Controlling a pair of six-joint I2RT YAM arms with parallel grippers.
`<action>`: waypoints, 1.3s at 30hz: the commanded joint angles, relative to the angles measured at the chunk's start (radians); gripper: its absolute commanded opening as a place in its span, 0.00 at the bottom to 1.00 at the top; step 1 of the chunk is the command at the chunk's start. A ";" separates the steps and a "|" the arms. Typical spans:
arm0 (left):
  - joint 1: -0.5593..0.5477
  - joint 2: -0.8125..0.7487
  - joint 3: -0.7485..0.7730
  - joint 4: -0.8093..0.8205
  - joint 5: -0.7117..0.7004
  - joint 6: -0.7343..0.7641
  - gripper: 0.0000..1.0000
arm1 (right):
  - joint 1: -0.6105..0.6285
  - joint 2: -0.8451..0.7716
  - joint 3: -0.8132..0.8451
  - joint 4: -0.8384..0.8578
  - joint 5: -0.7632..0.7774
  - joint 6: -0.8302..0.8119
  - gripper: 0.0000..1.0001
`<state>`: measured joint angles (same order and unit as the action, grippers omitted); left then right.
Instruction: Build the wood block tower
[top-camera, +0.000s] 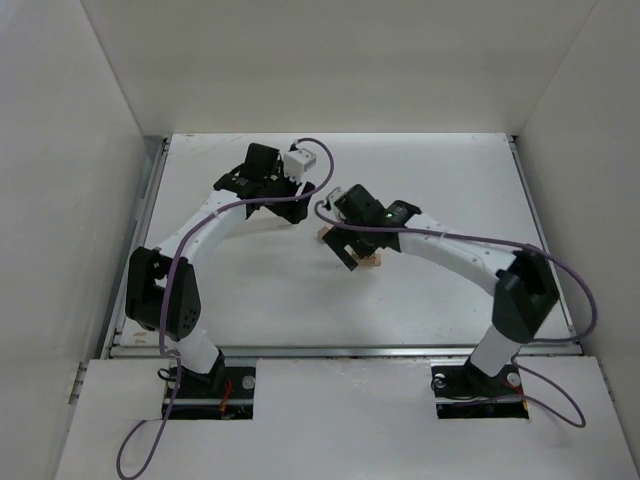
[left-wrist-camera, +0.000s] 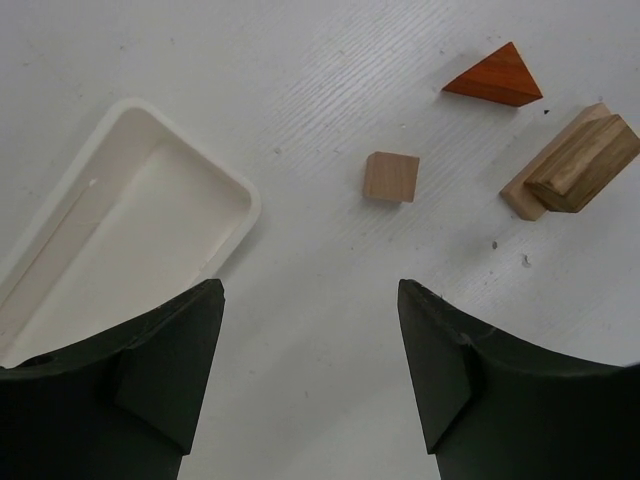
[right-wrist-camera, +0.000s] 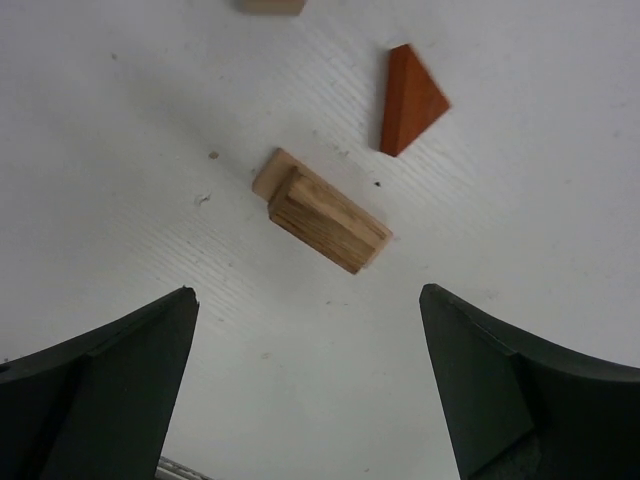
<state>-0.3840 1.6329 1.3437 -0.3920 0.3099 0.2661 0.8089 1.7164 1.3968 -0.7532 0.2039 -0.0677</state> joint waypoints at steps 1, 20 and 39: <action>-0.009 -0.018 0.014 0.025 0.099 0.074 0.68 | -0.059 -0.244 -0.059 0.136 0.098 0.152 0.99; -0.205 0.391 0.307 -0.104 -0.097 0.095 0.54 | -0.551 -0.748 -0.303 0.319 -0.027 0.411 1.00; -0.205 0.424 0.265 -0.125 -0.095 0.104 0.47 | -0.551 -0.795 -0.346 0.333 -0.060 0.373 1.00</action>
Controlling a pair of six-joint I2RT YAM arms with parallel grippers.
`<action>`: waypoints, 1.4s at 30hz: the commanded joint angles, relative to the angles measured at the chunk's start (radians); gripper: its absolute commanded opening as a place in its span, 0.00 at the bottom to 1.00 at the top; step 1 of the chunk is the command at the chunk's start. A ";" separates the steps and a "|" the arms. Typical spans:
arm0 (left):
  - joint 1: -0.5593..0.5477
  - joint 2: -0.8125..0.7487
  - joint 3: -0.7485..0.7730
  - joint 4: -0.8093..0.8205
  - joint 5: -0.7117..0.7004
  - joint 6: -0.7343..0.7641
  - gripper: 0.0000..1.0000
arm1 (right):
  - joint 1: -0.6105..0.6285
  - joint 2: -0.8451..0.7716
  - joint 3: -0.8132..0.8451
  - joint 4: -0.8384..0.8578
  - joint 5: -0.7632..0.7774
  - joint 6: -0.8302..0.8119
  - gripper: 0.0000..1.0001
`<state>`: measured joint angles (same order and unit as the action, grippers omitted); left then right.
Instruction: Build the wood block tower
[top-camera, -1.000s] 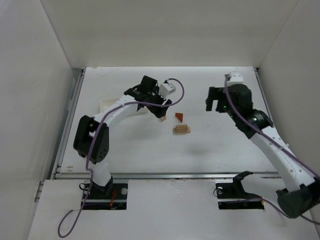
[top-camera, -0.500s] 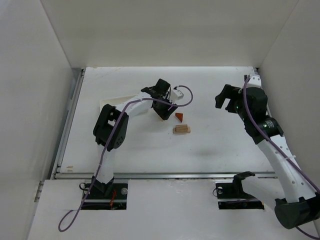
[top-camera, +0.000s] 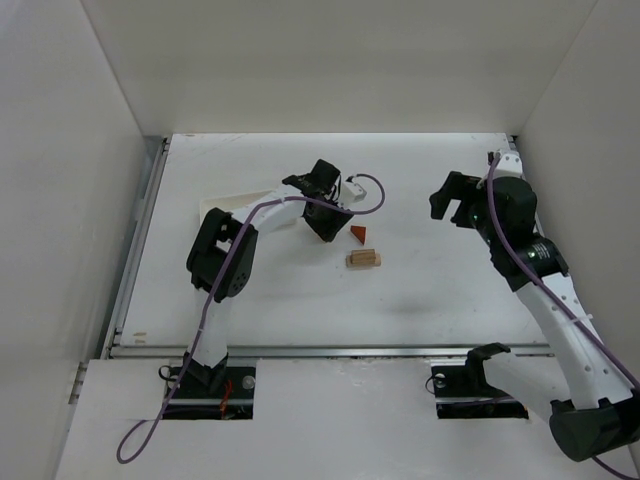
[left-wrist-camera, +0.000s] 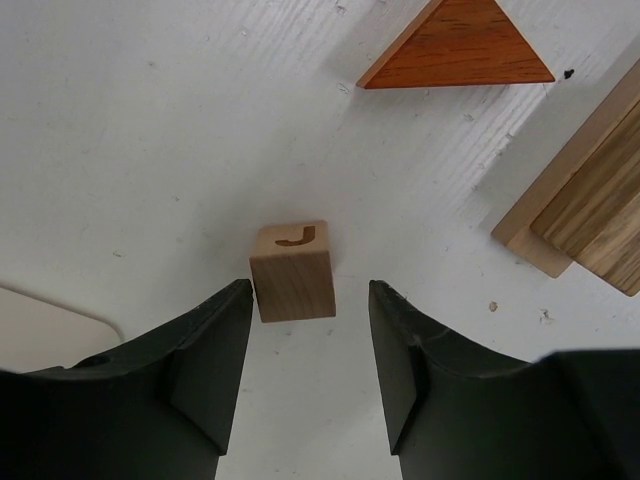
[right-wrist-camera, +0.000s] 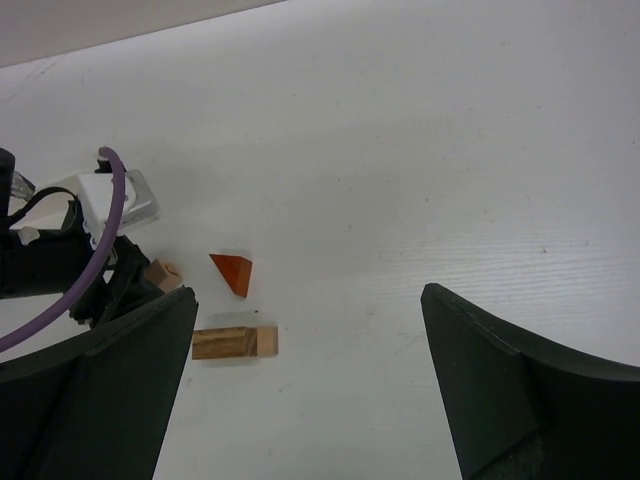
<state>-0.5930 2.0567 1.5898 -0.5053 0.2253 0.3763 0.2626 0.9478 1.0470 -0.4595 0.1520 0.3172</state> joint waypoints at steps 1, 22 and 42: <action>0.004 0.009 0.019 -0.012 -0.020 -0.007 0.47 | -0.005 -0.026 0.004 0.039 -0.008 -0.012 1.00; 0.004 -0.023 0.079 -0.065 -0.017 0.002 0.12 | -0.005 -0.044 0.013 0.039 -0.038 -0.021 1.00; -0.103 -0.003 0.346 -0.345 0.289 0.285 0.08 | -0.014 -0.130 0.111 0.010 0.136 0.008 1.00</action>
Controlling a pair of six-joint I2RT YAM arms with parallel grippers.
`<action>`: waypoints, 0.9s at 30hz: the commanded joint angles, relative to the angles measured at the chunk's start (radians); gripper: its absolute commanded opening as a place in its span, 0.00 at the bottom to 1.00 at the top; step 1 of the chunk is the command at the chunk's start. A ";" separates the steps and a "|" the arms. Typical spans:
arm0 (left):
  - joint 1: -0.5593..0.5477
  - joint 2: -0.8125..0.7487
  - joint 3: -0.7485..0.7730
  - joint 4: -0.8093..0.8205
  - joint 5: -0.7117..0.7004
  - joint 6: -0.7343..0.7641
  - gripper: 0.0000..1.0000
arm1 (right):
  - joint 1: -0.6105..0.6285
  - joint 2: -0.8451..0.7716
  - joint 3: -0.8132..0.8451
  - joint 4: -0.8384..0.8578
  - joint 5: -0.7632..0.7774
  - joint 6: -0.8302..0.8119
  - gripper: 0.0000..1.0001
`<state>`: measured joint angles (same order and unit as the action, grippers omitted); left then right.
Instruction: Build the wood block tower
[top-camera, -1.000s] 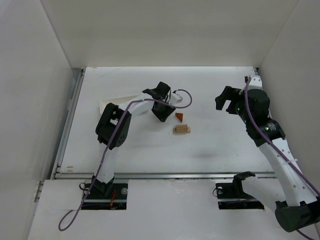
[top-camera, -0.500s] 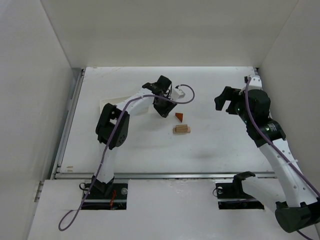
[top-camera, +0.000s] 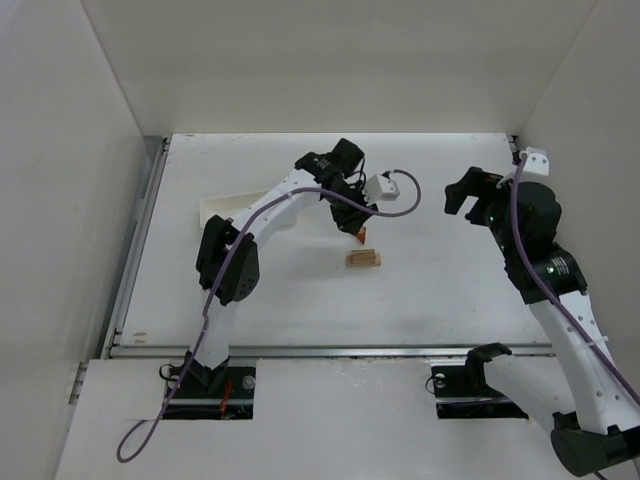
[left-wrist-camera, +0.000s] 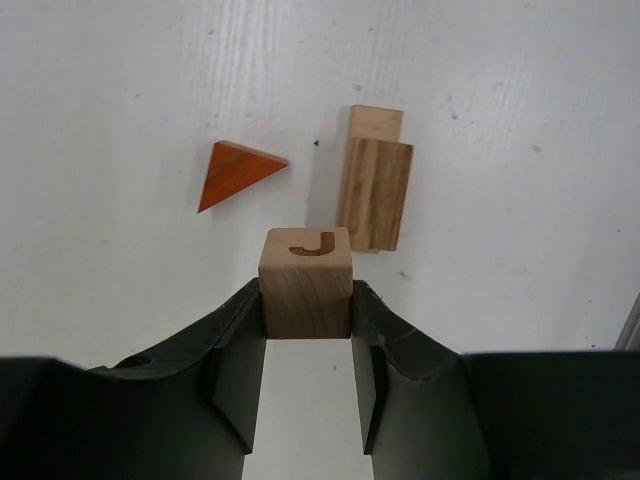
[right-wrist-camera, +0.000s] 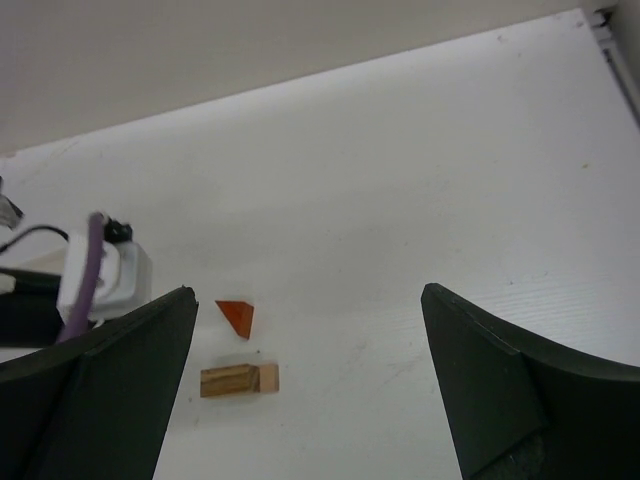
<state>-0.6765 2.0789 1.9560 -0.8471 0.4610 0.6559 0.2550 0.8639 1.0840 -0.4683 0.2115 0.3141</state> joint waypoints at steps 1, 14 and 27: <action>-0.041 -0.025 -0.020 0.006 0.042 0.005 0.08 | -0.007 -0.046 0.074 0.019 0.089 0.011 1.00; -0.118 -0.016 -0.098 0.100 -0.110 -0.100 0.08 | -0.007 -0.086 0.067 0.000 0.080 0.002 1.00; -0.127 -0.026 -0.172 0.160 -0.107 -0.144 0.08 | -0.007 -0.086 0.057 0.000 0.080 -0.007 1.00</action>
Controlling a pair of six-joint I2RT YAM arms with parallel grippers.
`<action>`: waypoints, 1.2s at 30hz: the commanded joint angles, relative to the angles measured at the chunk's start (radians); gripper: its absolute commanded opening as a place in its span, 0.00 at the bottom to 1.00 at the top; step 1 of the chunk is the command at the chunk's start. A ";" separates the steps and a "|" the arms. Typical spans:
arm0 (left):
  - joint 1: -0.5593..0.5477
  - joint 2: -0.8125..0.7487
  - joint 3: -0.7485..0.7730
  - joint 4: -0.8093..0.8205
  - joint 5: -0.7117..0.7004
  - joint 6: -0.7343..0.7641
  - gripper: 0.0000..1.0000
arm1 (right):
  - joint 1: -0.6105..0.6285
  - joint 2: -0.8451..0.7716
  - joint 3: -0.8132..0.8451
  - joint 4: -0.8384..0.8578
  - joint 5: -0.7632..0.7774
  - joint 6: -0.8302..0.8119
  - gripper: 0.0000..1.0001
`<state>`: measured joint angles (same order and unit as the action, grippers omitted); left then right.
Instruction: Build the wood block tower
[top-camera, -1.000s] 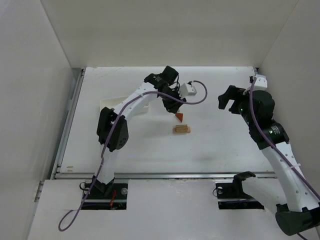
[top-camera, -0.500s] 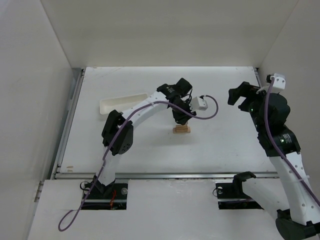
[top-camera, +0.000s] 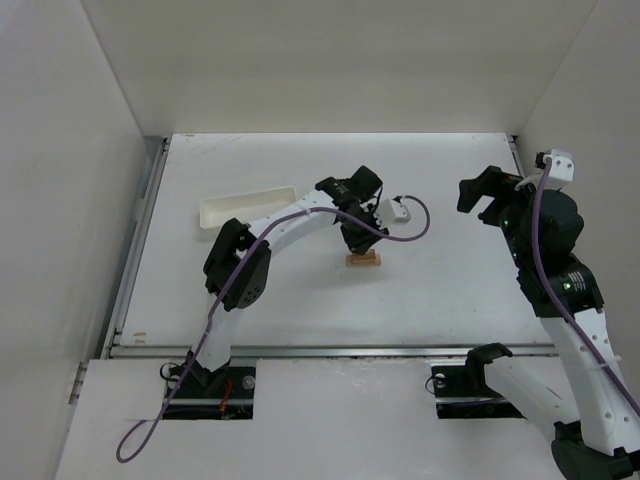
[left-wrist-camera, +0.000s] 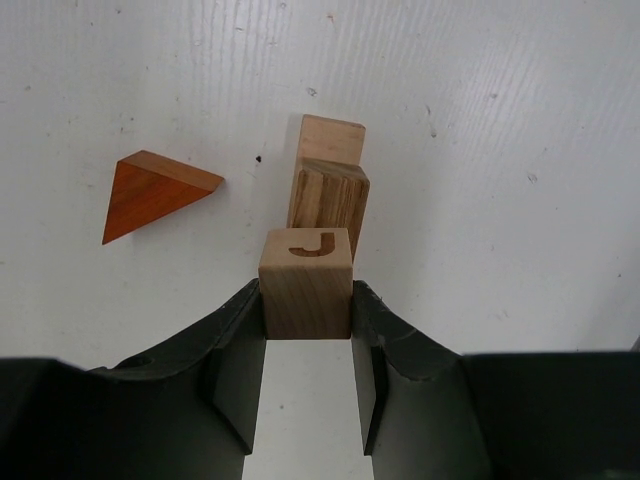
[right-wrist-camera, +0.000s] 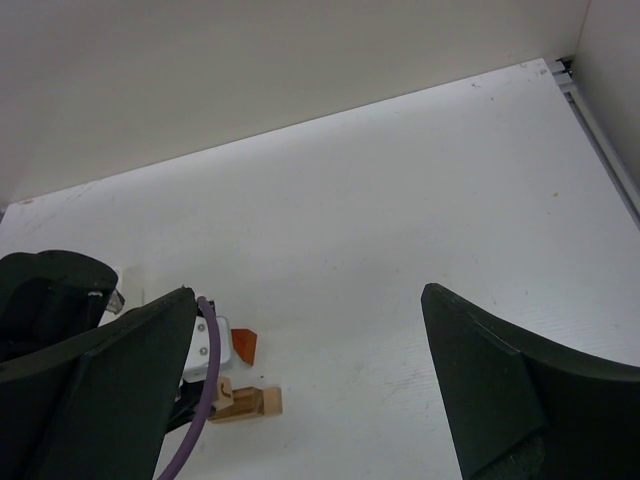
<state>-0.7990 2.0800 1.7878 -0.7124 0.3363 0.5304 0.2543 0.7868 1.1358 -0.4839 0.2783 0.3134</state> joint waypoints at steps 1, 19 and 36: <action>-0.005 -0.018 -0.004 0.025 0.018 -0.018 0.08 | -0.006 -0.009 0.005 0.016 0.013 -0.007 1.00; -0.035 0.000 -0.001 -0.038 -0.006 0.065 0.08 | -0.006 -0.009 0.005 0.007 0.013 -0.016 1.00; -0.035 0.000 -0.001 -0.056 -0.057 0.123 0.08 | -0.006 -0.018 -0.013 0.007 0.013 -0.016 1.00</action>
<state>-0.8337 2.0804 1.7878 -0.7483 0.2790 0.6296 0.2543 0.7792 1.1282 -0.4896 0.2794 0.3096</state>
